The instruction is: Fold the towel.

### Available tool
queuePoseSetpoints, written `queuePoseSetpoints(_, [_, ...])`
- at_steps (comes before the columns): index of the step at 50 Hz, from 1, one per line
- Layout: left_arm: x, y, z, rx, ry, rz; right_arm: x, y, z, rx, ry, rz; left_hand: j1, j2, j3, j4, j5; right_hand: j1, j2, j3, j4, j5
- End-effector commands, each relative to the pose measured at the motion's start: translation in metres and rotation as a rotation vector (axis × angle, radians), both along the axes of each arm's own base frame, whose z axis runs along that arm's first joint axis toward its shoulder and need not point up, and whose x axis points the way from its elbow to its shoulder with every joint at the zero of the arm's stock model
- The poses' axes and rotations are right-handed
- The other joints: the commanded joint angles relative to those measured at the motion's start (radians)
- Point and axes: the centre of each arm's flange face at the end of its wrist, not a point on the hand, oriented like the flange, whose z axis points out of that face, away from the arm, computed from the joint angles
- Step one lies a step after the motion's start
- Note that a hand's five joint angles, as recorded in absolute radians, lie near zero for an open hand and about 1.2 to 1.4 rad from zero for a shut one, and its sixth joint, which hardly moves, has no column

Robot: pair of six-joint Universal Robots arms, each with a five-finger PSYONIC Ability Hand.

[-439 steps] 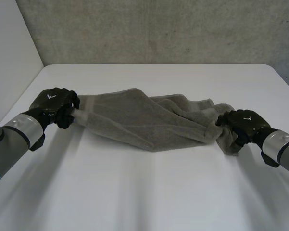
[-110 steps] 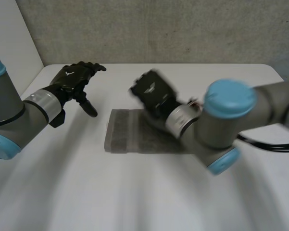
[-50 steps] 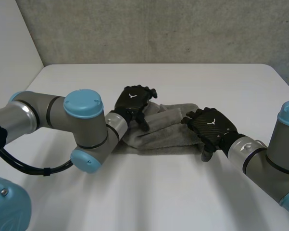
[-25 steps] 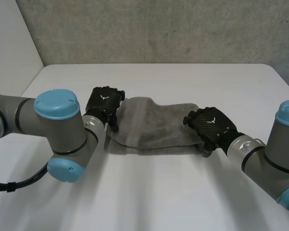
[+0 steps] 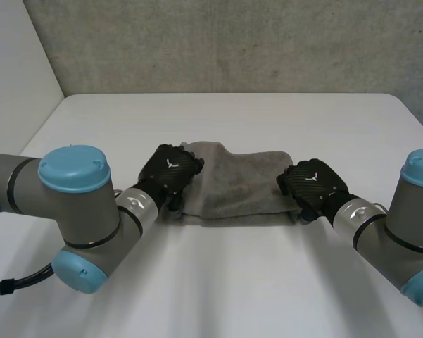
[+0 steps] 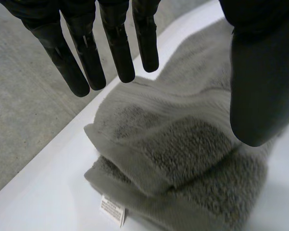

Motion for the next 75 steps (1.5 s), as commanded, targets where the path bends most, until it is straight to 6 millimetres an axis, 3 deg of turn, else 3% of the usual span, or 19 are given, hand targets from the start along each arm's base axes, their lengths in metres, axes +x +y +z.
queuePoseSetpoints(1, [0.006,0.002,-0.008,-0.008,-0.056,0.002,0.001,-0.01,-0.015,0.011,0.013,-0.023,-0.058,-0.06,-0.059,-0.052,-0.238,0.103,0.107,0.104,0.103,0.1])
queuePoseSetpoints(20, [0.018,-0.007,0.004,0.109,0.132,0.081,0.008,-0.011,-0.032,0.043,0.003,-0.015,-0.091,-0.093,-0.091,-0.084,-0.271,0.111,0.115,0.113,0.111,0.109])
queuePoseSetpoints(24, [0.02,-0.009,0.003,0.109,0.133,0.089,0.007,-0.017,-0.04,0.05,0.024,-0.038,-0.091,-0.093,-0.091,-0.084,-0.271,0.672,0.676,0.674,0.672,0.67])
queuePoseSetpoints(28, [0.02,-0.009,0.004,0.107,0.134,0.091,0.003,-0.022,-0.04,0.043,0.036,-0.062,-0.091,-0.093,-0.091,-0.084,-0.271,0.674,0.678,0.676,0.674,0.672])
queuePoseSetpoints(42, [0.038,-0.009,0.056,-0.002,0.199,0.124,-0.027,-0.023,0.009,-0.117,0.321,-0.032,-0.129,-0.131,-0.129,-0.123,-0.309,0.674,0.678,0.676,0.674,0.672])
queuePoseSetpoints(47, [0.043,-0.014,0.072,-0.024,0.249,0.142,-0.005,-0.025,0.036,-0.226,0.308,0.01,-0.179,-0.181,-0.179,-0.172,-0.359,0.674,0.678,0.676,0.674,0.672])
queuePoseSetpoints(49, [0.048,-0.022,0.077,-0.02,0.287,0.167,0.033,-0.007,0.051,-0.318,0.279,0.128,-0.202,-0.204,-0.202,-0.196,-0.382,0.674,0.678,0.676,0.674,0.672])
queuePoseSetpoints(50, [0.048,-0.022,0.077,-0.02,0.288,0.167,0.034,-0.007,0.051,-0.319,0.279,0.128,-0.202,-0.204,-0.202,-0.196,-0.382,0.674,0.678,0.676,0.674,0.672])
queuePoseSetpoints(51, [0.049,-0.024,0.079,-0.011,0.313,0.175,0.053,0.004,0.052,-0.346,0.263,0.185,-0.211,-0.213,-0.211,-0.205,-0.391,0.674,0.678,0.676,0.674,0.672])
queuePoseSetpoints(55, [0.05,-0.028,0.082,0.019,0.375,0.19,0.088,0.024,0.041,-0.381,0.241,0.29,-0.214,-0.216,-0.214,-0.208,-0.394,0.674,0.678,0.676,0.674,0.672])
queuePoseSetpoints(57, [0.053,-0.032,0.083,0.054,0.439,0.21,0.121,0.054,0.027,-0.429,0.244,0.408,-0.22,-0.222,-0.22,-0.214,-0.4,0.674,0.678,0.676,0.674,0.672])
queuePoseSetpoints(58, [0.053,-0.032,0.083,0.054,0.44,0.21,0.122,0.054,0.027,-0.43,0.244,0.409,-0.22,-0.222,-0.22,-0.214,-0.4,0.674,0.678,0.676,0.674,0.672])
queuePoseSetpoints(60, [0.058,-0.038,0.085,0.075,0.488,0.232,0.143,0.084,0.01,-0.469,0.279,0.525,-0.22,-0.222,-0.22,-0.214,-0.4,0.674,0.678,0.676,0.674,0.672])
queuePoseSetpoints(65, [0.063,-0.045,0.089,0.075,0.519,0.25,0.152,0.108,-0.023,-0.479,0.359,0.643,-0.22,-0.222,-0.22,-0.214,-0.4,0.674,0.678,0.676,0.674,0.672])
queuePoseSetpoints(70, [0.062,-0.045,0.088,0.076,0.519,0.25,0.152,0.103,-0.023,-0.481,0.357,0.63,-0.22,-0.222,-0.22,-0.214,-0.4,0.674,0.678,0.676,0.674,0.672])
queuePoseSetpoints(71, [0.062,-0.046,0.087,0.078,0.518,0.251,0.151,0.102,-0.02,-0.467,0.335,0.616,-0.22,-0.222,-0.22,-0.214,-0.4,0.454,0.458,0.456,0.454,0.452])
queuePoseSetpoints(72, [0.062,-0.046,0.087,0.078,0.518,0.251,0.151,0.102,-0.02,-0.467,0.334,0.616,-0.22,-0.222,-0.22,-0.214,-0.4,0.452,0.456,0.454,0.452,0.449])
queuePoseSetpoints(74, [0.059,-0.047,0.089,0.071,0.522,0.243,0.148,0.1,0.001,-0.423,0.244,0.568,-0.22,-0.222,-0.22,-0.214,-0.4,-0.443,-0.439,-0.441,-0.443,-0.445])
queuePoseSetpoints(75, [0.059,-0.047,0.089,0.071,0.522,0.242,0.148,0.1,0.001,-0.423,0.244,0.568,-0.22,-0.222,-0.22,-0.214,-0.4,-0.446,-0.442,-0.445,-0.446,-0.449])
